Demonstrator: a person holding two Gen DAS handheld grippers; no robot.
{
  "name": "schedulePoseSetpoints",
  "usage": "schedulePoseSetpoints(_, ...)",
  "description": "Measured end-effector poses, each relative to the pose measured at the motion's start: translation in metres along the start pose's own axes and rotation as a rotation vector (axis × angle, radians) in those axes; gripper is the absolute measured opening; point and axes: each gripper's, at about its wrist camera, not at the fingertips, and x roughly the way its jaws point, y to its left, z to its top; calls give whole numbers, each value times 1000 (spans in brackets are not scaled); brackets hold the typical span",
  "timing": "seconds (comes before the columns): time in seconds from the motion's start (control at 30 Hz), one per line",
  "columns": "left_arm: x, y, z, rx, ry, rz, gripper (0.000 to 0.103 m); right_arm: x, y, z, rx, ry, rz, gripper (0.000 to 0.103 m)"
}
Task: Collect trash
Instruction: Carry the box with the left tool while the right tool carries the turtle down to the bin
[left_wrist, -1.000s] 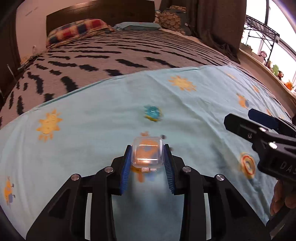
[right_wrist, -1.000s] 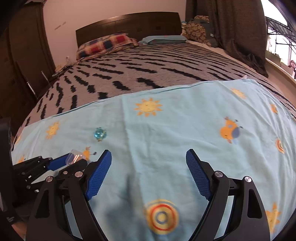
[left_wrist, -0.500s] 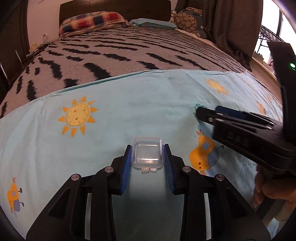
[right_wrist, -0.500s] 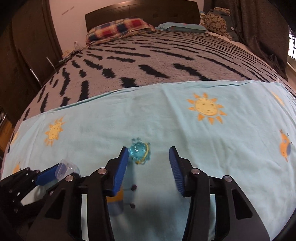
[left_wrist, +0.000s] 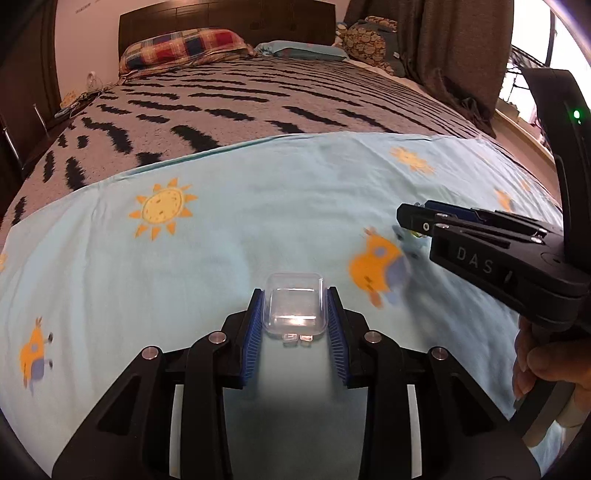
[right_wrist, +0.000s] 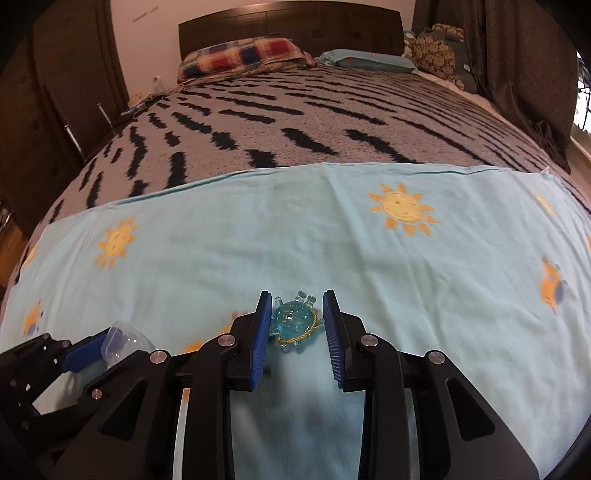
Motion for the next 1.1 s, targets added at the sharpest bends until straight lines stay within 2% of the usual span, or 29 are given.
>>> schedulePoseSetpoints(0.3,-87,-45,-61,0,-16,-77,32,-110,-6,-57,-6,-35,-14,29)
schedulePoseSetpoints(0.67,-183,-108,-153,48,-21,-145,32,-234,-26,-156,33,-81,-32,29)
schedulePoseSetpoints(0.83,-200,-126,-200,59,-10,-172,32,-263,-31,-215,46,-73,-43,29)
schedulePoseSetpoints(1.1,-199,-142,-275,62,29,-198,32,-256,-33,-302,64,16,-60,29)
